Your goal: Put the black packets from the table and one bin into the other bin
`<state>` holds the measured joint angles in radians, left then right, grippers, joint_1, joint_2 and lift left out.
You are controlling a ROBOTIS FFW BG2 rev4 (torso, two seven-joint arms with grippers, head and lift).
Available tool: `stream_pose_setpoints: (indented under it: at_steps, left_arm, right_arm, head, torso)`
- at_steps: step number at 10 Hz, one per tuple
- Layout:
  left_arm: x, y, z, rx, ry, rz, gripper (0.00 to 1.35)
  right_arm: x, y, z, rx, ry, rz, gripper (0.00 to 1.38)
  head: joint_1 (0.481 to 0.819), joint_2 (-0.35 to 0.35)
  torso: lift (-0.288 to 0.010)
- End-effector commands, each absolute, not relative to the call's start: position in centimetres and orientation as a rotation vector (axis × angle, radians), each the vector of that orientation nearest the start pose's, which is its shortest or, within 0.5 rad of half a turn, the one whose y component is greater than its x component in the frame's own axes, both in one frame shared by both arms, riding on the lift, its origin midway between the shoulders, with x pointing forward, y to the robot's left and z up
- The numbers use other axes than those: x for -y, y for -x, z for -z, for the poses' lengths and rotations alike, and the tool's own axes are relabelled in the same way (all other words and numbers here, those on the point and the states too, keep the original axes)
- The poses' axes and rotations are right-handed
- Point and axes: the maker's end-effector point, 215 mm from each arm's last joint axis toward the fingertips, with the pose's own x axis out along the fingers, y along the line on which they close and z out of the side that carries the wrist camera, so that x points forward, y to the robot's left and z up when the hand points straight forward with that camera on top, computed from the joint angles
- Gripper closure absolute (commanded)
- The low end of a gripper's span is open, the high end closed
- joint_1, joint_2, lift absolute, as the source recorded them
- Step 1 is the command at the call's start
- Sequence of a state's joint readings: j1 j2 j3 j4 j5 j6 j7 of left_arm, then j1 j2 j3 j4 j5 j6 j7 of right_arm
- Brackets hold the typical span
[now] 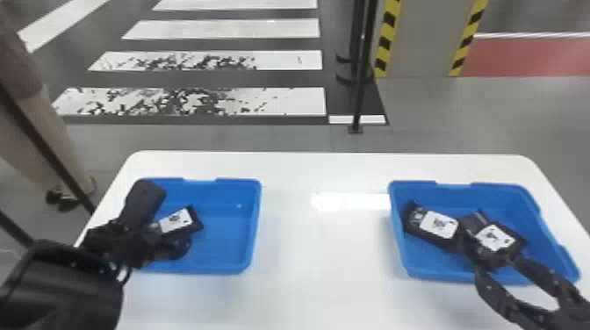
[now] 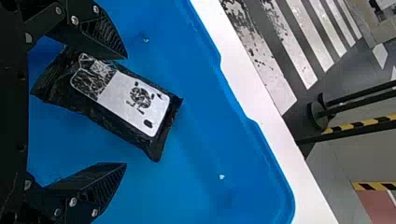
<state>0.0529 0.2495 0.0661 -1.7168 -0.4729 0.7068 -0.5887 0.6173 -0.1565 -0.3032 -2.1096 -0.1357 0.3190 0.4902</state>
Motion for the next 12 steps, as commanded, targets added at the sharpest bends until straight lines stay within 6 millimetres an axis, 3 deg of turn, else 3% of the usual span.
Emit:
stream_pose_setpoints:
  at_steps: [1,3,5,6,10,12]
  left_arm:
    - [-36.6,-50.1,50.0,-0.781,-0.483,0.216,0.23]
    - [-37.7,-50.2,50.5,-0.805,-0.486,0.199,0.24]
    - [-38.0,-49.3,51.4,-0.845,-0.46,0.18,1.04]
    - [-37.7,-49.3,51.6,-0.847,-0.447,0.18,1.18]
    - [-36.0,-49.7,50.5,-0.769,-0.353,0.213,1.21]
    - [-34.4,-50.2,45.8,-0.626,-0.268,0.232,1.21]
  right_arm:
    - [30.2,-37.9,41.9,-0.382,0.036,-0.29,0.44]
    - [29.8,-38.0,41.9,-0.38,0.029,-0.298,0.44]
    - [29.8,-37.9,42.0,-0.38,0.02,-0.3,0.44]
    - [29.7,-37.9,42.0,-0.379,0.018,-0.302,0.44]
    - [29.7,-38.0,41.9,-0.378,0.014,-0.306,0.44]
    - [28.8,-38.4,40.0,-0.348,0.02,-0.326,0.44]
  head:
    - [0.695,0.061]
    - [0.695,0.084]
    - [0.695,0.103]
    - [0.695,0.108]
    - [0.695,0.091]
    - [0.695,0.08]
  torso:
    - [-0.11]
    - [-0.11]
    - [-0.11]
    - [-0.11]
    - [-0.11]
    - [-0.11]
